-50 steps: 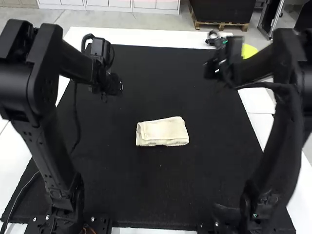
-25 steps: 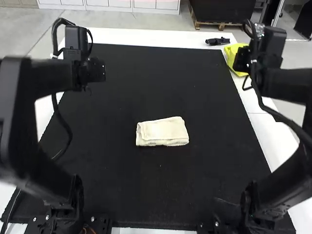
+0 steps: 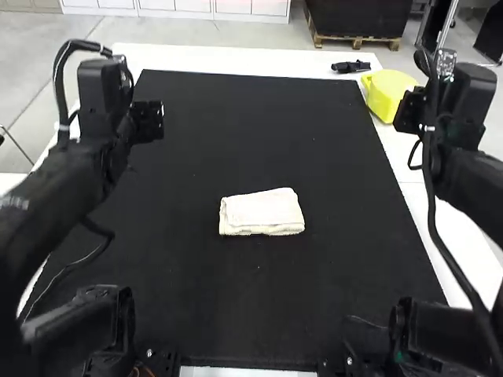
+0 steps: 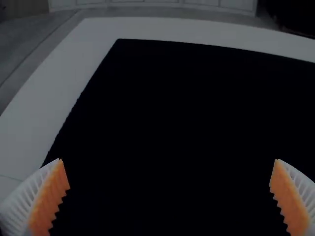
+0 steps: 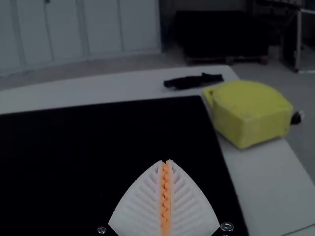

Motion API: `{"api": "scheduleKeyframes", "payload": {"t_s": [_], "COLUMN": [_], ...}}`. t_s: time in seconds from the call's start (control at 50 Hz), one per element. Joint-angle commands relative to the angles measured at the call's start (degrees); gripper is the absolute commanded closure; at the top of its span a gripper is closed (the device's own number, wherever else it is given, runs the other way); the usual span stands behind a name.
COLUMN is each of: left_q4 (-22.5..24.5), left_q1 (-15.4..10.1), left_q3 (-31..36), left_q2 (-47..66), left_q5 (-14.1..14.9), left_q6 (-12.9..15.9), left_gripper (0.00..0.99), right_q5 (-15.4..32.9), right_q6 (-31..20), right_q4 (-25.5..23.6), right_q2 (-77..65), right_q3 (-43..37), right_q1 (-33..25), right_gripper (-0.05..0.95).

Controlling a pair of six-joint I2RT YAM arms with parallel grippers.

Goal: Fold the towel.

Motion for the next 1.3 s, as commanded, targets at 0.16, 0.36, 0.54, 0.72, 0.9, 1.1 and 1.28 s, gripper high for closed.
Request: {"api": "scheduleKeyframes", "payload": {"t_s": [0.16, 0.36, 0.54, 0.72, 0.9, 1.1, 1.28], "left_q4": [2.8, 4.8, 7.6, 7.9, 8.7, 9.6, 10.0], "left_q1": [-0.3, -0.3, -0.5, -0.5, -0.5, -0.5, -0.6], "left_q3": [-3.7, -5.1, -6.8, -7.7, -9.7, -10.1, -10.9], "left_q2": [-9.4, -9.2, -9.2, -9.2, -10.5, -16.4, -24.2], "left_q5": [1.6, 1.4, 1.4, 1.7, 1.6, 2.5, 3.8], "left_q6": [1.3, 2.1, 2.4, 2.8, 3.0, 3.1, 3.0], "left_gripper": [0.043, 0.044, 0.044, 0.054, 0.054, 0.054, 0.054], "right_q5": [-6.6, -9.0, -10.3, -11.5, -11.4, -11.3, -11.7], "right_q6": [0.8, 3.1, 5.8, 6.3, 6.8, 6.8, 7.3], "right_q4": [-3.6, -6.1, -6.4, -7.1, -8.9, -9.8, -11.1], "right_q2": [-14.0, -20.8, -25.4, -28.1, -31.3, -37.5, -43.9], "right_q3": [-4.5, -7.4, -9.5, -11.1, -11.9, -13.8, -14.9], "right_q1": [-0.3, 0.1, 0.6, 1.7, 4.4, 6.5, 6.5], "right_gripper": [0.92, 0.92, 0.92, 0.92, 0.92, 0.92, 0.92]}}
